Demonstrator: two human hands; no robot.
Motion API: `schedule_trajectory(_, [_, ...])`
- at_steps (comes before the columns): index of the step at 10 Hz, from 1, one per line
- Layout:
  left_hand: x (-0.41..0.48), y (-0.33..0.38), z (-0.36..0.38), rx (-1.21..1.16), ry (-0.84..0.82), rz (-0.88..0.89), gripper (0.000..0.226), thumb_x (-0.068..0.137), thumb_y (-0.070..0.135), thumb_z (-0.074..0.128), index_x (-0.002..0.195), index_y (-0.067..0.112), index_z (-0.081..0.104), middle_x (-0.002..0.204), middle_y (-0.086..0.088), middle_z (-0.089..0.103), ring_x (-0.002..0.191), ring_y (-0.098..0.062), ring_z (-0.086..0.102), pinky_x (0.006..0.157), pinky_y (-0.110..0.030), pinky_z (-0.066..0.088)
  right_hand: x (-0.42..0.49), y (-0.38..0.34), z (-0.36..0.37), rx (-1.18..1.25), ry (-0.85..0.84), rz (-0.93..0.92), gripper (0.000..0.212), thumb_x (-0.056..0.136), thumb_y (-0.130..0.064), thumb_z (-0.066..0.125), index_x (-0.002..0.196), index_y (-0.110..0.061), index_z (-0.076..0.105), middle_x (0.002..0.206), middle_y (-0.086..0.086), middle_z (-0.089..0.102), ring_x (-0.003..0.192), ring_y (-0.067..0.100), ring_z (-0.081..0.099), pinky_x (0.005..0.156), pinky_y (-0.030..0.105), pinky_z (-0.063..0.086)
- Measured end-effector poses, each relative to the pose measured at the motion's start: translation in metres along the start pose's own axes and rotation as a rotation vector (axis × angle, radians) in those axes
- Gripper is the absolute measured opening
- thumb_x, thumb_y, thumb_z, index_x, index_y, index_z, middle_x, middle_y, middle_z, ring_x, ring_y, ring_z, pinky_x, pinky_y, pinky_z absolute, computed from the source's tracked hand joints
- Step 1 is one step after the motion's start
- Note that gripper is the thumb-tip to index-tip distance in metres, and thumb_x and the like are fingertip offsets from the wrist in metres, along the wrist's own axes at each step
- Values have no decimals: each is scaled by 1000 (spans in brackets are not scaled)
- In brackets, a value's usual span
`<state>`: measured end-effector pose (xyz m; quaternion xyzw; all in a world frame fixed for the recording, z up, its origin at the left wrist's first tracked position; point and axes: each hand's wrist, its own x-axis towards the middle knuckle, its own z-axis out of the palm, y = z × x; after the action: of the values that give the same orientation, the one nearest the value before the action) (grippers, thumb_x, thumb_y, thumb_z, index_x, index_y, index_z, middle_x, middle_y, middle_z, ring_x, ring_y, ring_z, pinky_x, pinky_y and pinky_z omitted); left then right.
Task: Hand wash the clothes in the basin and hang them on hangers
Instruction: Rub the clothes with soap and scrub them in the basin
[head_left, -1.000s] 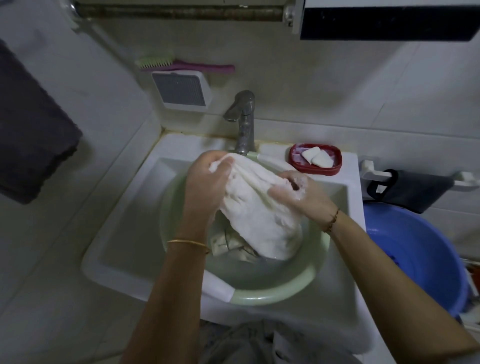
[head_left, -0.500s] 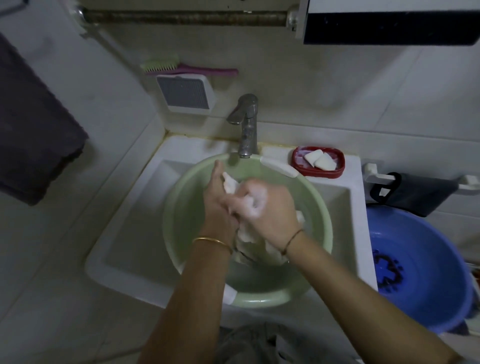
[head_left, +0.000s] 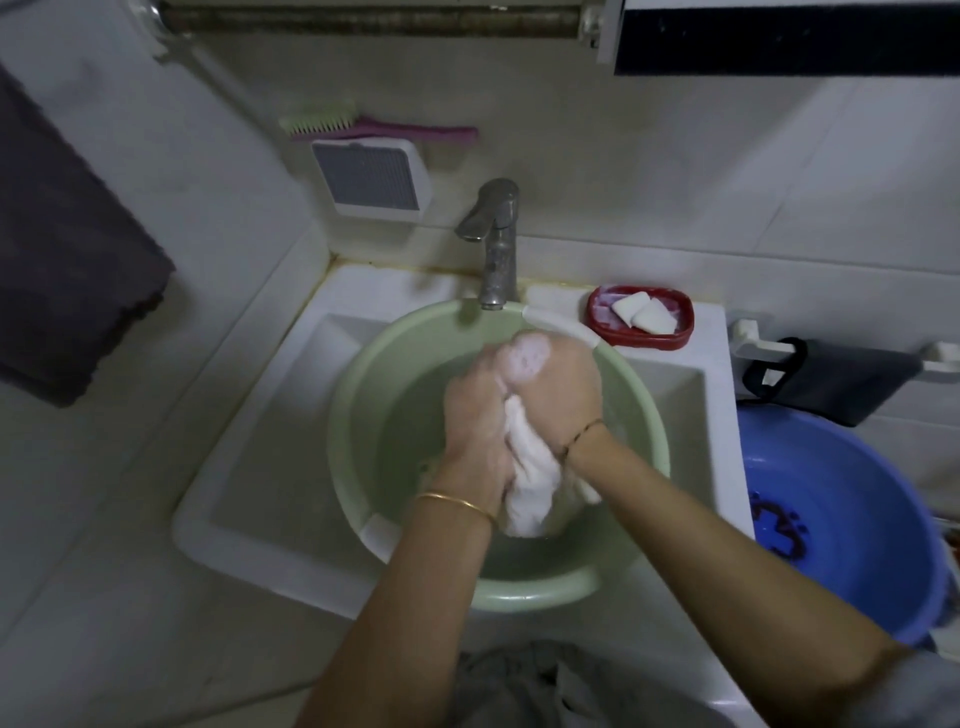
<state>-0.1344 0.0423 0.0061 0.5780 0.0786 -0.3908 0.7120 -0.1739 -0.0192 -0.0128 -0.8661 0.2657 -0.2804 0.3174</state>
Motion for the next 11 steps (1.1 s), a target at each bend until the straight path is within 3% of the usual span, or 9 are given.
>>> schedule_trajectory(1, [-2, 4, -3, 4, -35, -26, 31, 99, 29, 43, 79, 12, 60, 70, -3, 65, 65, -17, 62, 53, -24, 50, -12, -3, 7, -3, 5, -92, 36, 85, -37, 32, 54, -22, 43, 60, -3, 56, 59, 17, 51, 61, 30, 44])
schedule_trajectory(2, [-12, -4, 2, 312, -81, 138, 29, 101, 36, 39, 82, 21, 54, 78, 3, 58, 67, -11, 55, 57, -24, 47, 13, 16, -3, 56, -47, 255, 47, 97, -38, 44, 53, -22, 41, 59, 1, 53, 59, 16, 51, 63, 32, 44])
schedule_trajectory(3, [-6, 11, -5, 499, -177, 312, 25, 89, 42, 60, 98, 18, 60, 92, 3, 68, 78, -9, 66, 68, -23, 53, 12, 21, -15, 534, -75, 312, 52, 99, -42, 40, 73, -1, 57, 68, 5, 58, 62, 8, 54, 64, 29, 46])
schedule_trajectory(5, [6, 18, -17, 806, -29, 546, 24, 82, 32, 69, 84, 8, 64, 78, -4, 68, 72, -18, 65, 74, -36, 53, 12, 27, -28, 622, -122, 255, 36, 87, -38, 58, 108, -9, 56, 95, -6, 59, 84, 2, 56, 79, 17, 45])
schedule_trajectory(7, [1, 59, -31, 636, 102, 681, 16, 87, 16, 55, 74, 24, 50, 73, 2, 56, 75, -20, 54, 73, -35, 46, -2, 58, -34, 173, -789, 198, 30, 77, -25, 78, 101, -12, 65, 96, -1, 68, 87, 17, 63, 80, 26, 48])
schedule_trajectory(8, [-1, 65, -32, 635, 72, 695, 3, 77, 26, 53, 77, 23, 52, 84, -9, 60, 81, -25, 57, 79, -45, 50, 0, 68, -21, -99, -793, 151, 32, 82, -31, 71, 107, -11, 63, 105, 5, 67, 93, 22, 60, 89, 33, 48])
schedule_trajectory(9, [-2, 62, -32, 603, 85, 647, 11, 82, 27, 58, 82, 18, 52, 78, 0, 55, 72, -17, 54, 68, -25, 50, 5, 72, -16, -245, -659, 140, 29, 88, -31, 61, 108, -11, 58, 103, 8, 65, 94, 25, 60, 88, 37, 48])
schedule_trajectory(10, [2, 58, -35, 672, 84, 548, 21, 87, 20, 63, 99, 10, 49, 75, 6, 51, 60, -4, 51, 44, -9, 41, 11, 66, -23, 92, -443, 214, 25, 87, -18, 64, 109, -8, 56, 98, 2, 60, 93, 20, 58, 83, 28, 47])
schedule_trajectory(11, [8, 49, -39, 761, -70, 450, 35, 79, 10, 73, 109, 11, 55, 86, 4, 63, 63, 1, 59, 51, -9, 46, 16, 54, -31, 420, -336, 236, 33, 75, -1, 73, 91, -20, 52, 84, -10, 53, 73, 1, 51, 66, 13, 41])
